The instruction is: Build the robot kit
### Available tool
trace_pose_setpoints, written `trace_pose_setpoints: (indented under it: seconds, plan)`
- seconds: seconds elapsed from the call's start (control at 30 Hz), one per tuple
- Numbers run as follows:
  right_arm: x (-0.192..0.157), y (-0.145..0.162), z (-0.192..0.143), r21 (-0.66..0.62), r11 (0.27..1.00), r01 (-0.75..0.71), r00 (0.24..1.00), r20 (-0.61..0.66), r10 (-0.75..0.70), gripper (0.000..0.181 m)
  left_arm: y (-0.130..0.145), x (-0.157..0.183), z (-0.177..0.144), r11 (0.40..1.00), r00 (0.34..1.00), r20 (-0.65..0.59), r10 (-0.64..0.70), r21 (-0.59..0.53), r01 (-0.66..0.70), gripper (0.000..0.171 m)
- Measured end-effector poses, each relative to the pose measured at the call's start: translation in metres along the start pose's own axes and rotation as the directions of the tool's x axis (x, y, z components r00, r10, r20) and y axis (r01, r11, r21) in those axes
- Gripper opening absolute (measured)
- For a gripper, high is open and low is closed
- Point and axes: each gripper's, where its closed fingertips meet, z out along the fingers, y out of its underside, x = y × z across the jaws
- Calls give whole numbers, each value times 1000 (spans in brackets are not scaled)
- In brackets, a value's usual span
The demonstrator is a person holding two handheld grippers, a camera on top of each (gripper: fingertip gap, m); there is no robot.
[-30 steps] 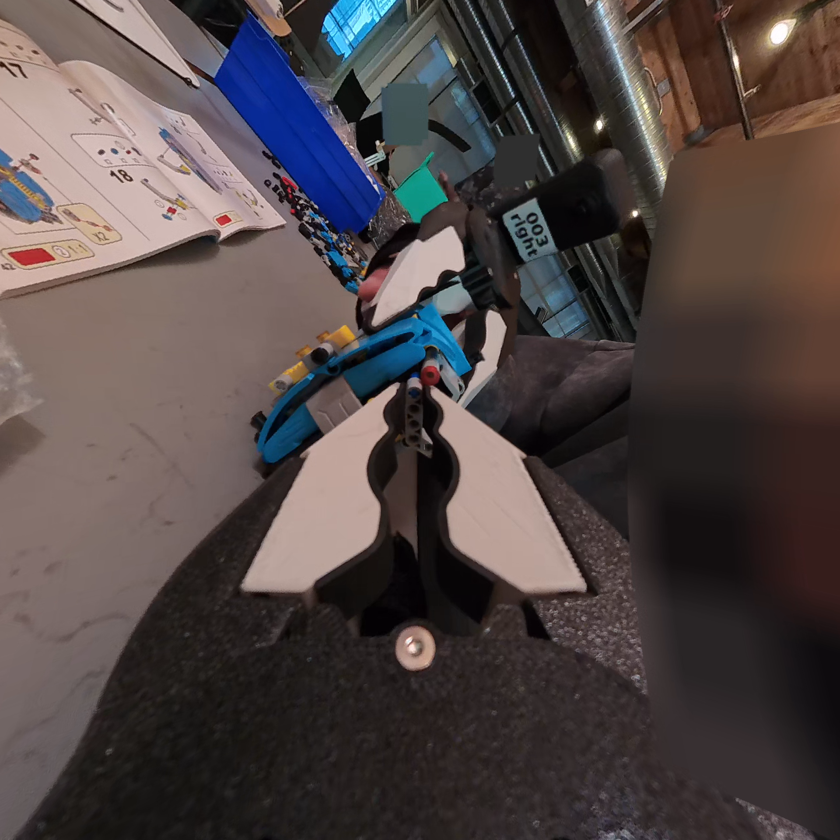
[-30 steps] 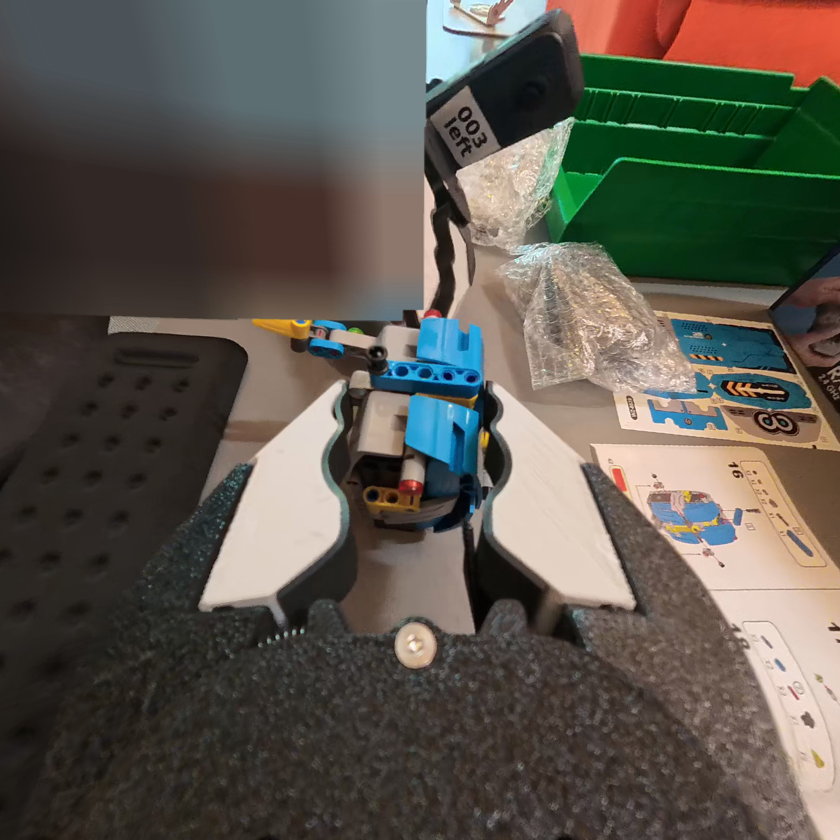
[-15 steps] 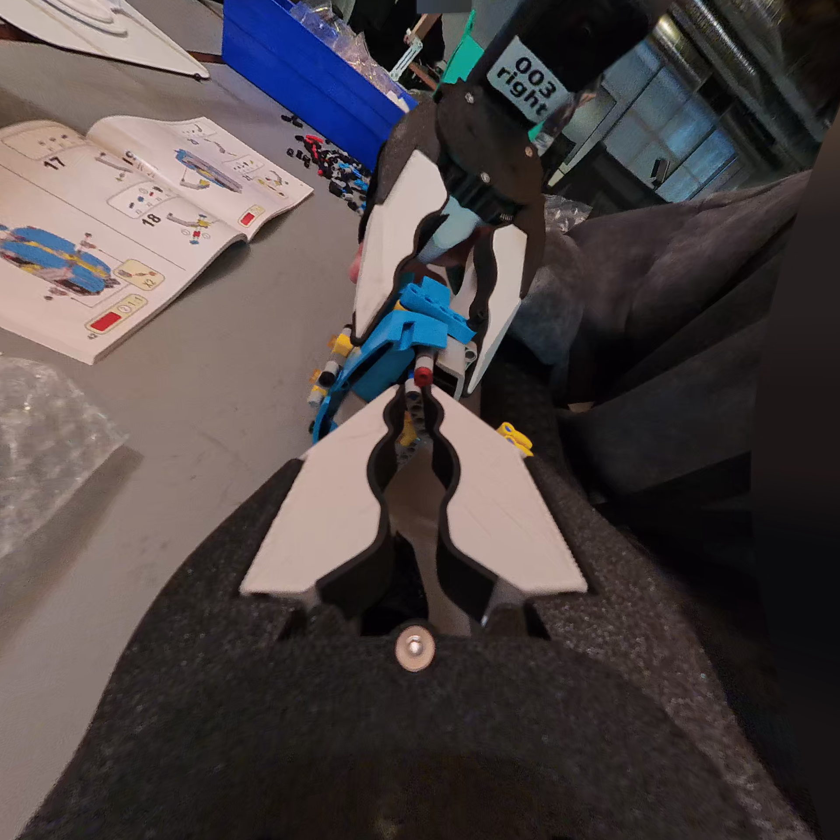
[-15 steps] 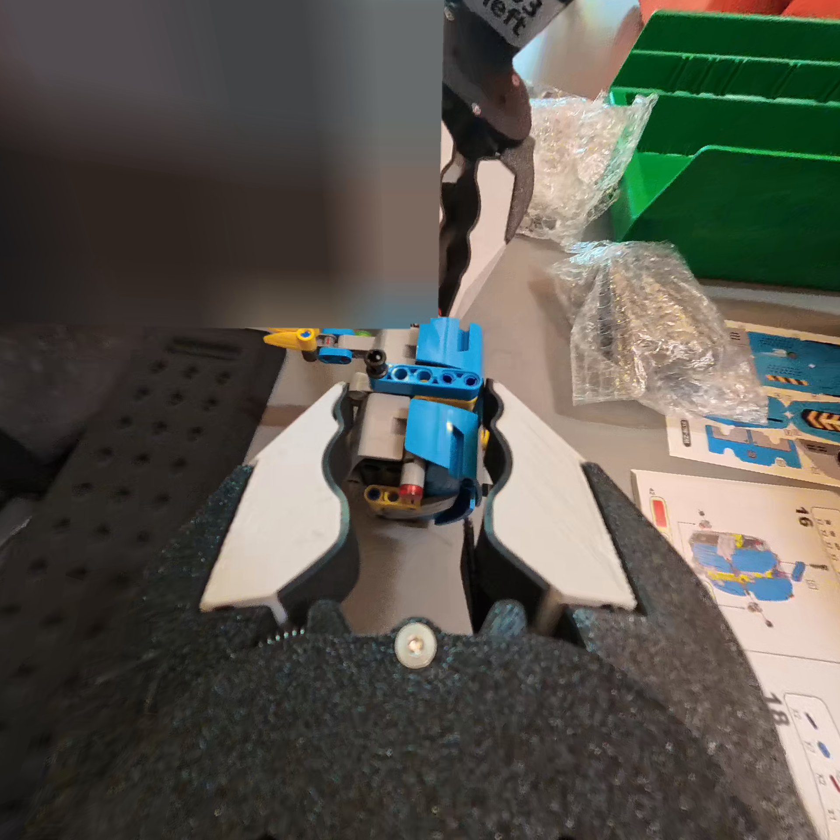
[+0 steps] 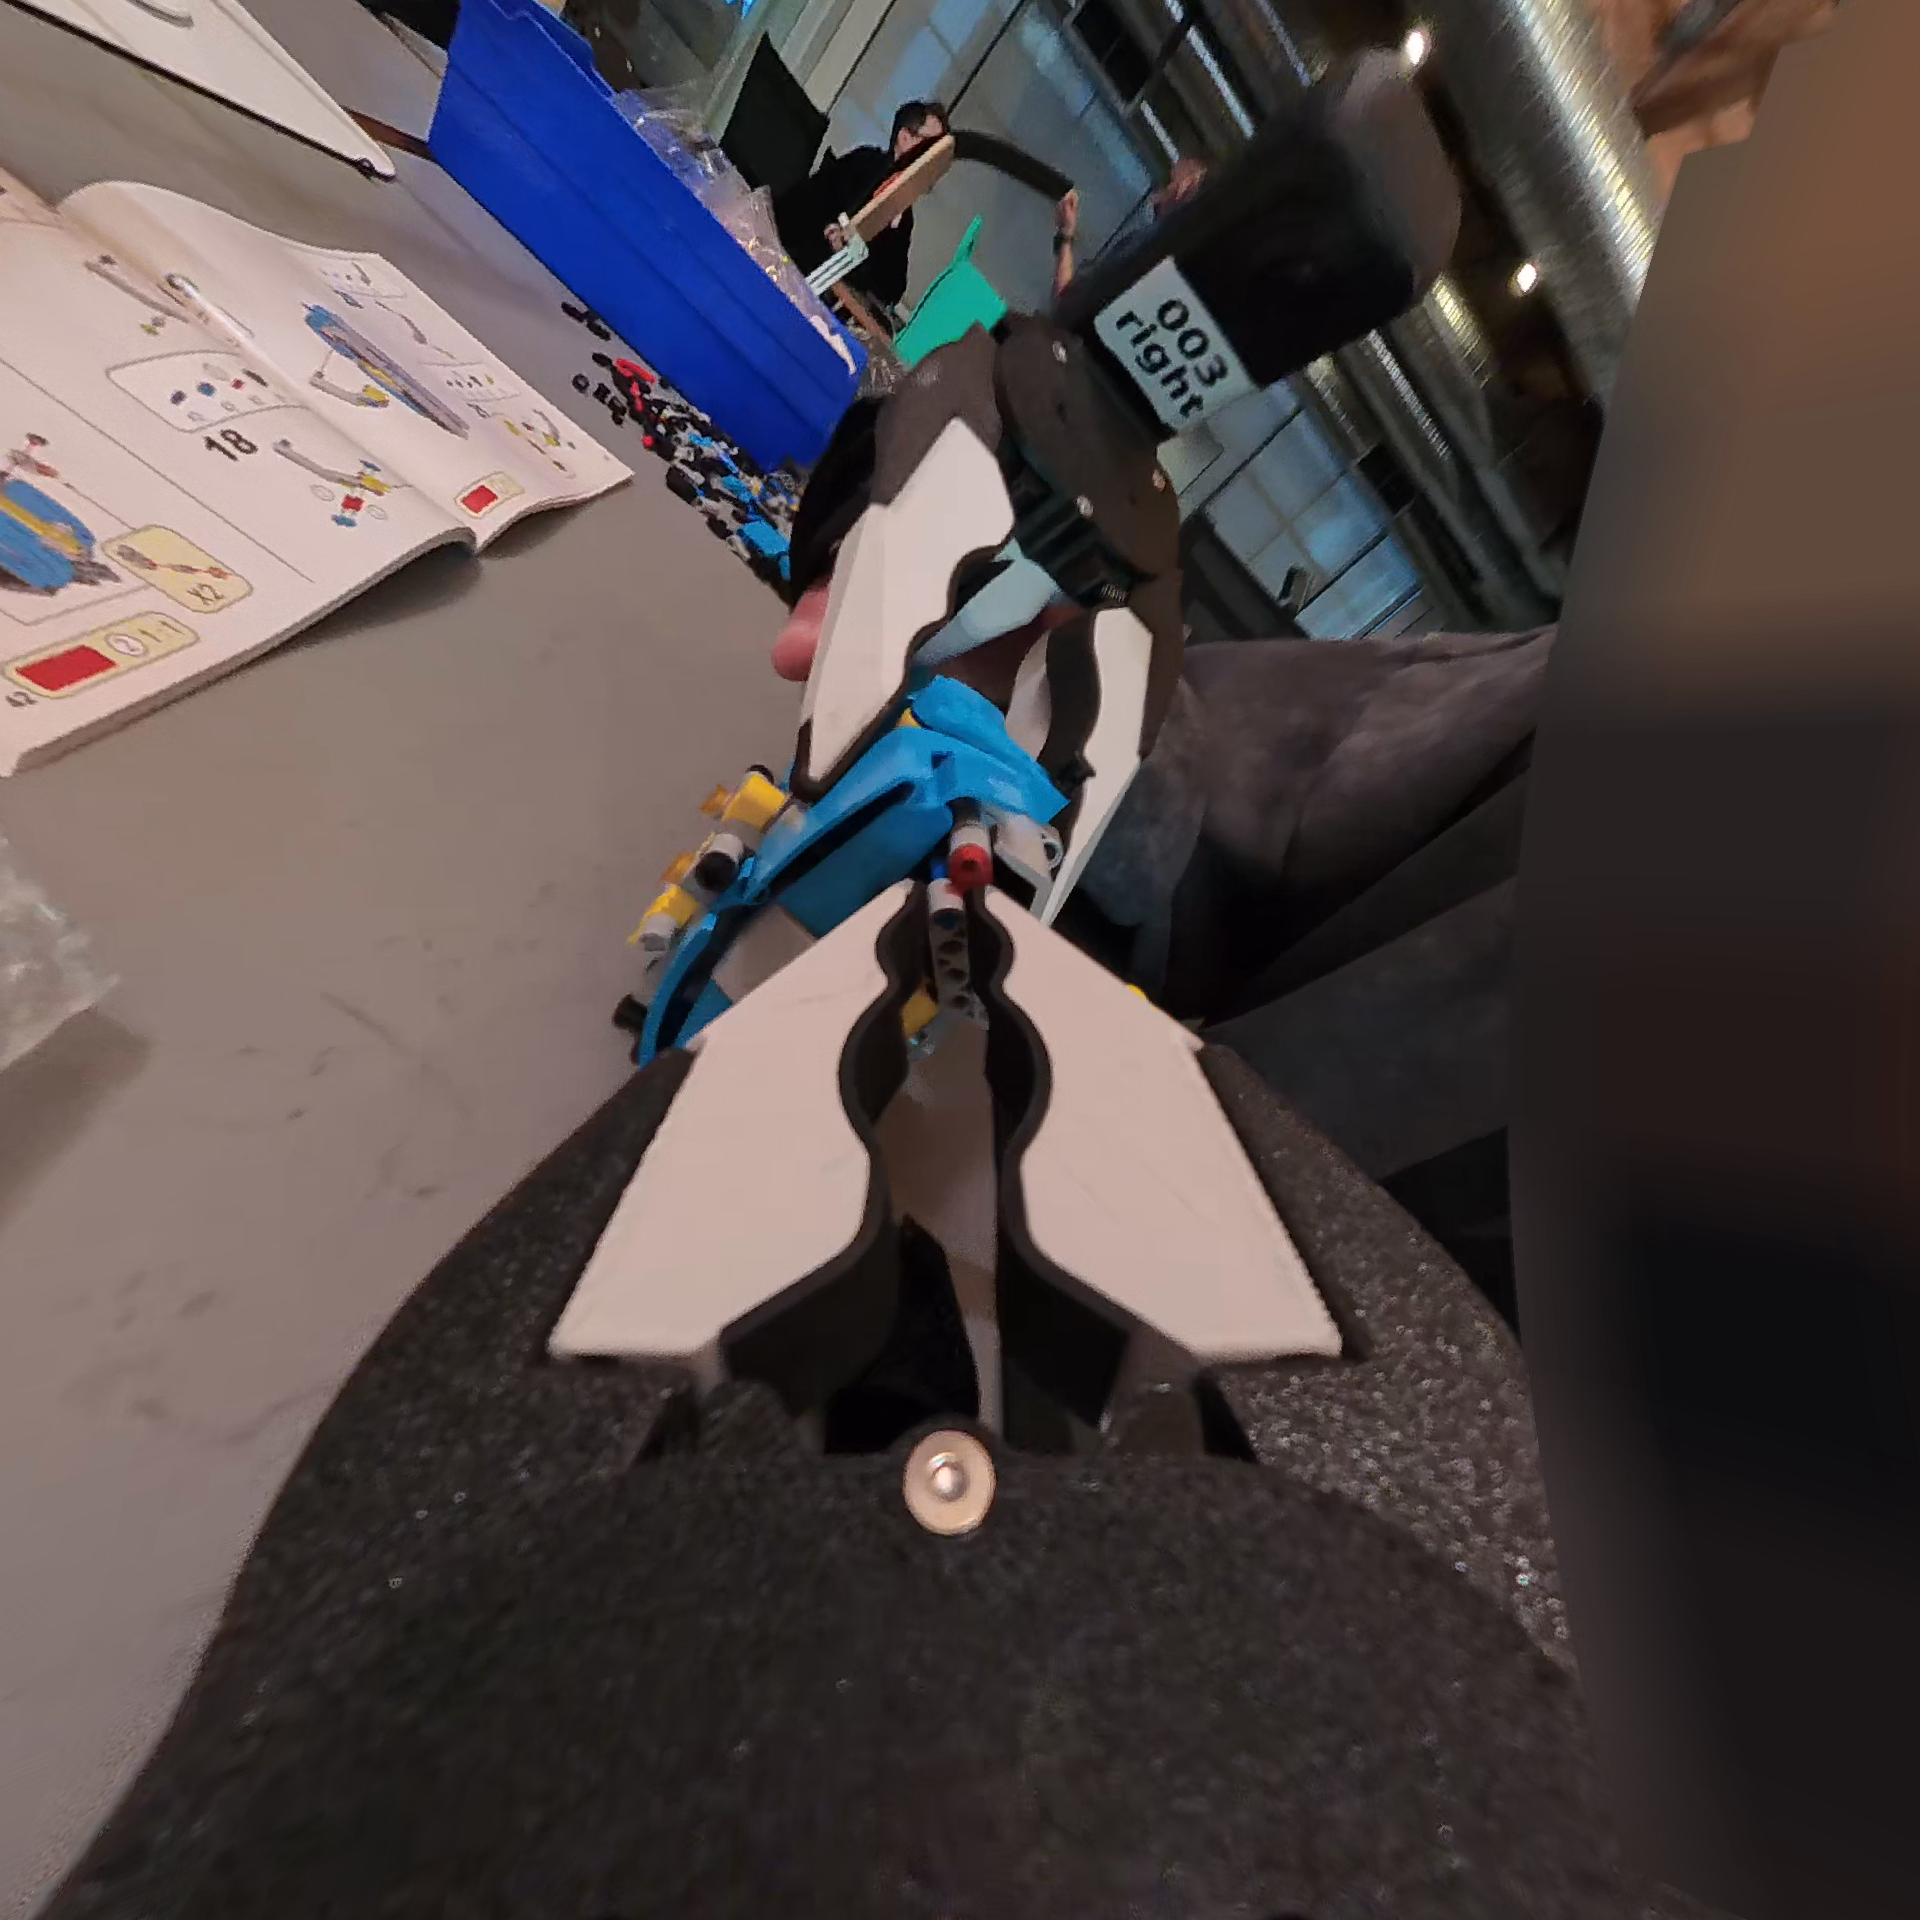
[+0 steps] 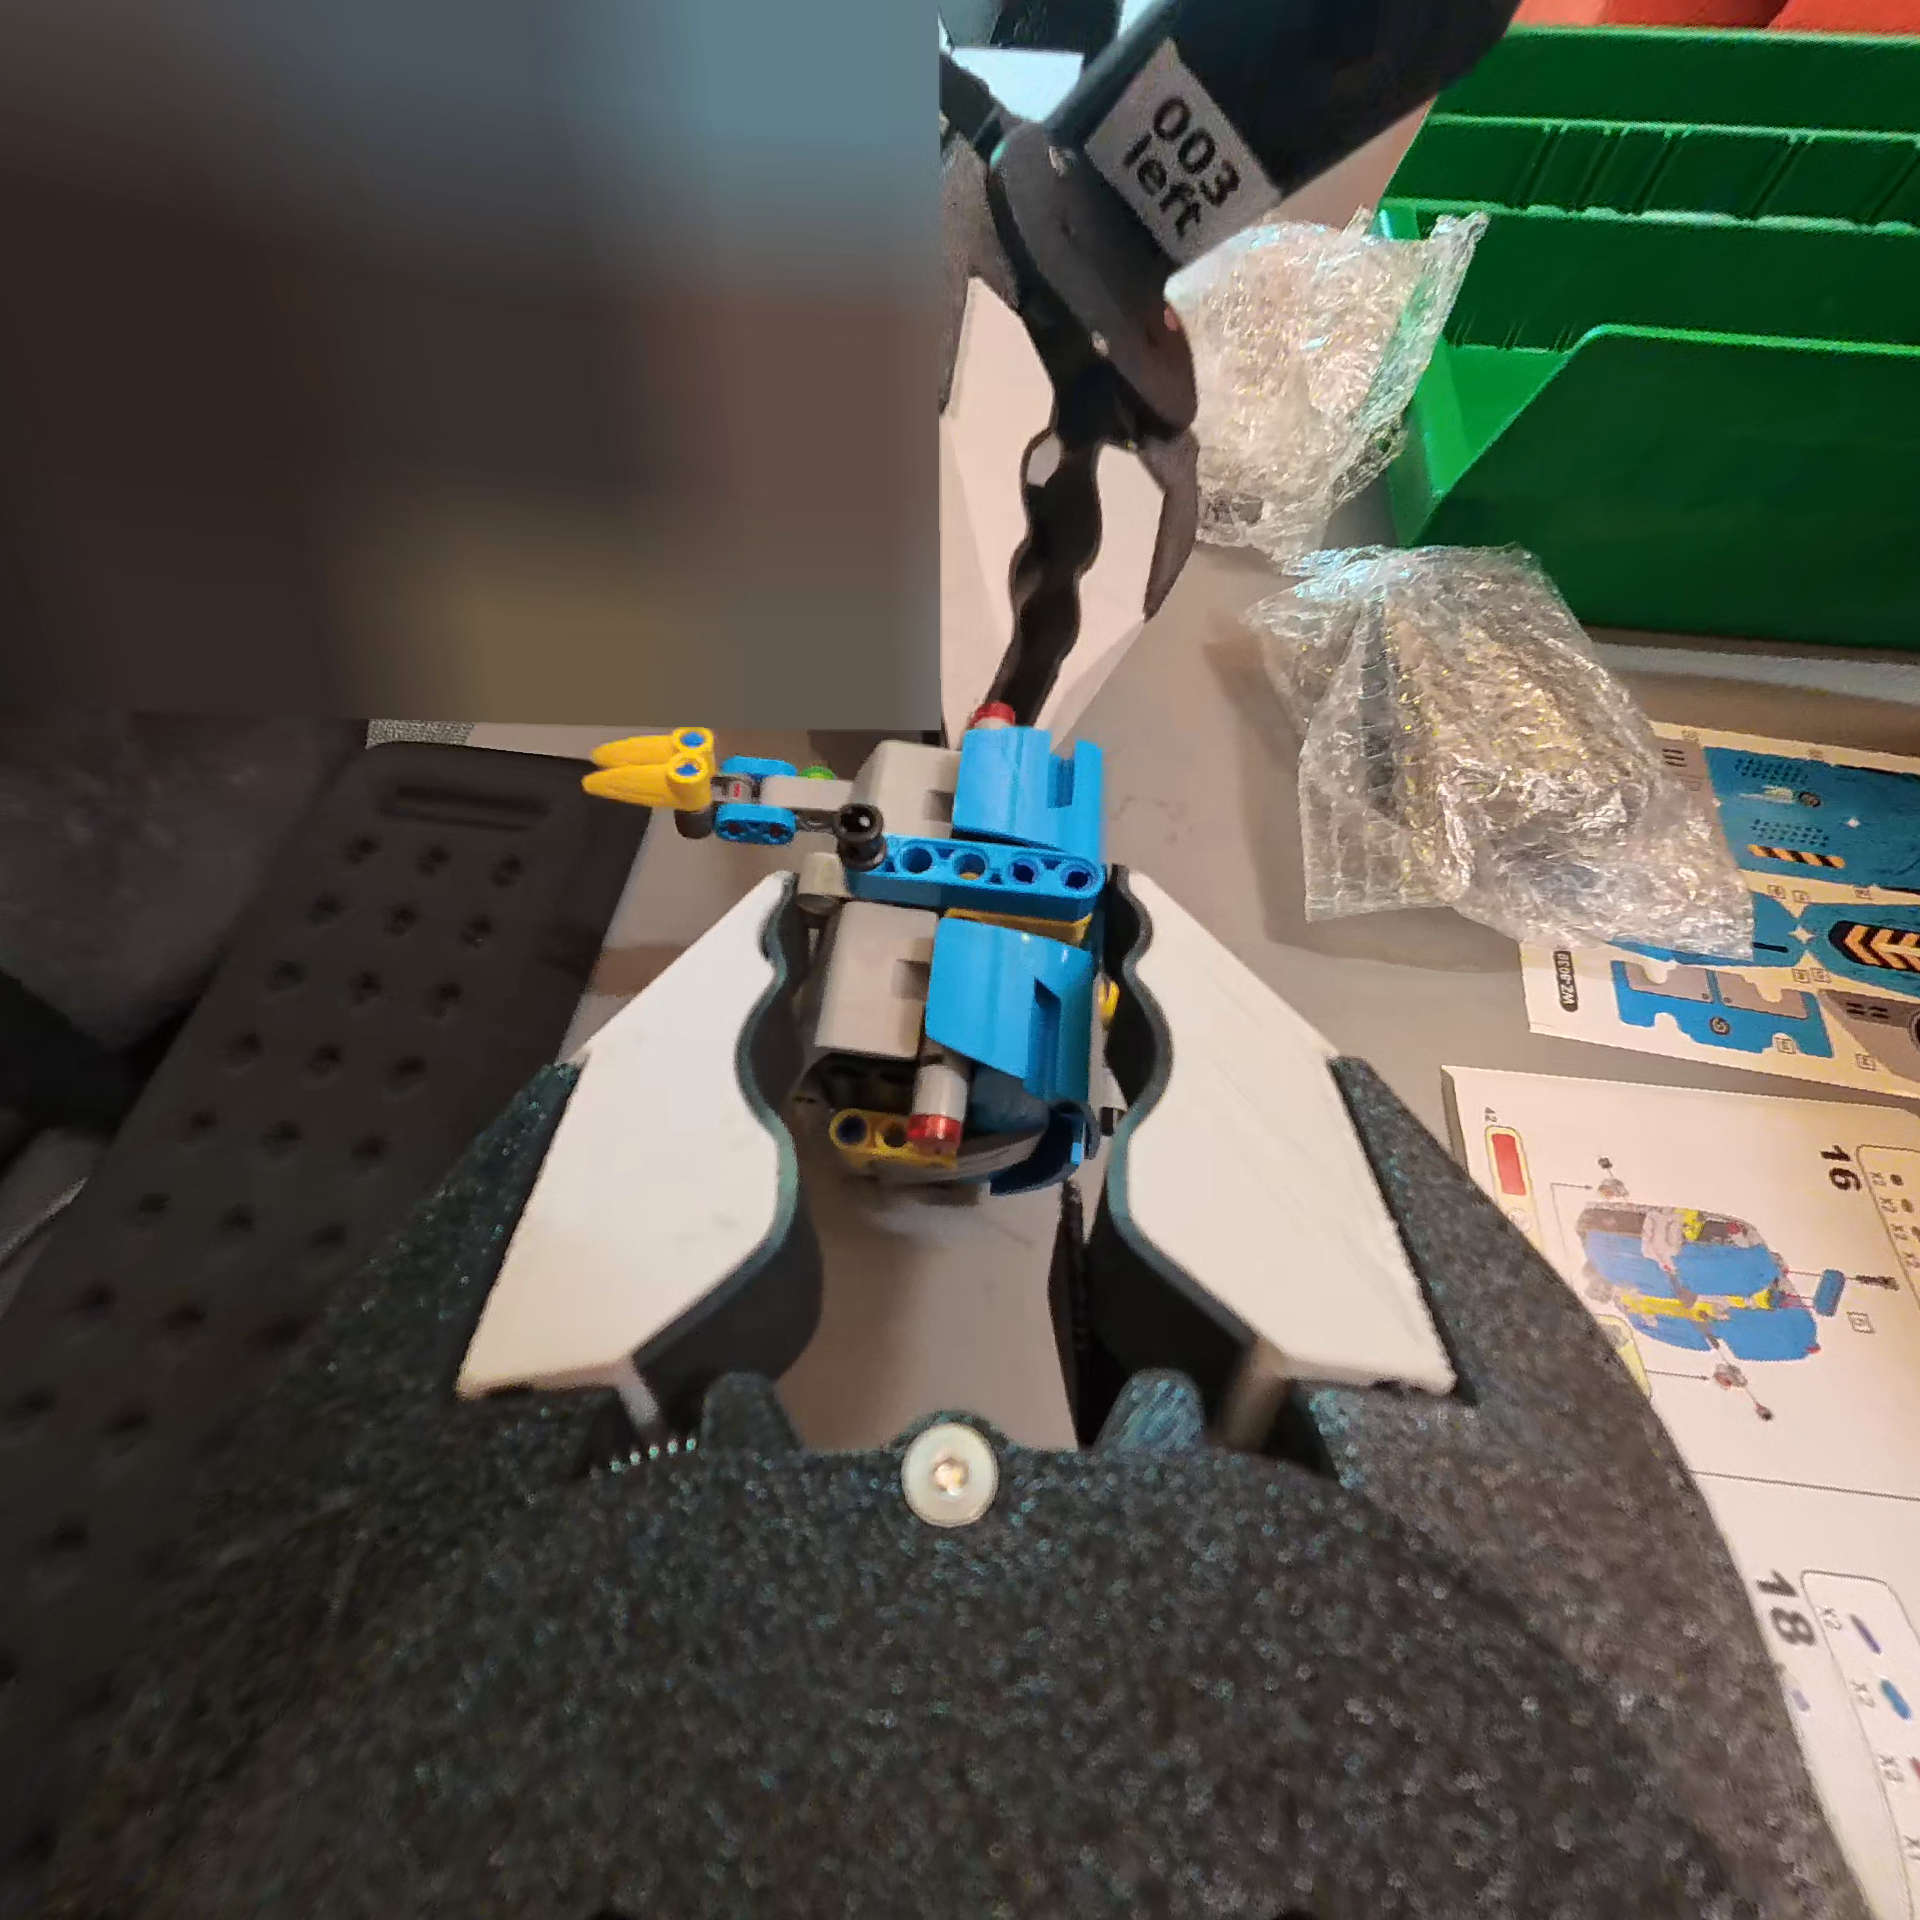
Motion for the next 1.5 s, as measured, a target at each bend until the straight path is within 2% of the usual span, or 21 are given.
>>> trace_pose_setpoints:
  seconds: [0.2,0.3,0.5,0.77,1.1,1.23,1.3,1.4,1.43,1.5]
  plan:
    - [-3,-1,-2,1,1000,16,1000,-12,-16,56,-3,4,3,983,977,-118,-175,39,181,5]
    - [-5,-1,-3,18,1000,6,1000,-4,-6,56,-3,5,4,978,970,-143,-196,46,205,5]
    - [2,0,-4,2,1000,2,998,-64,-2,57,-4,1,4,996,997,-17,-71,55,72,6]
    - [7,2,-4,12,1000,-15,997,-76,16,57,-7,0,-6,991,996,-11,-88,98,88,7]
    - [10,3,-6,33,999,-23,996,-84,26,58,12,-7,-4,1000,996,89,27,-14,-26,5]
    - [10,1,-9,42,999,-15,994,-105,19,59,15,-2,-4,997,995,75,64,-40,-61,5]
    - [12,-8,-18,72,997,14,987,-160,-3,67,10,6,-8,995,993,59,103,-23,-101,5]
    - [6,-41,-41,174,982,78,971,-237,-35,52,0,27,-14,979,979,13,202,19,-202,5]
    - [-1,-50,-44,194,977,86,973,-228,-40,46,-3,35,-15,970,971,-2,240,32,-240,5]
    - [-22,-56,-32,185,982,28,991,-130,-3,36,-5,52,-14,948,948,-48,316,57,-313,5]
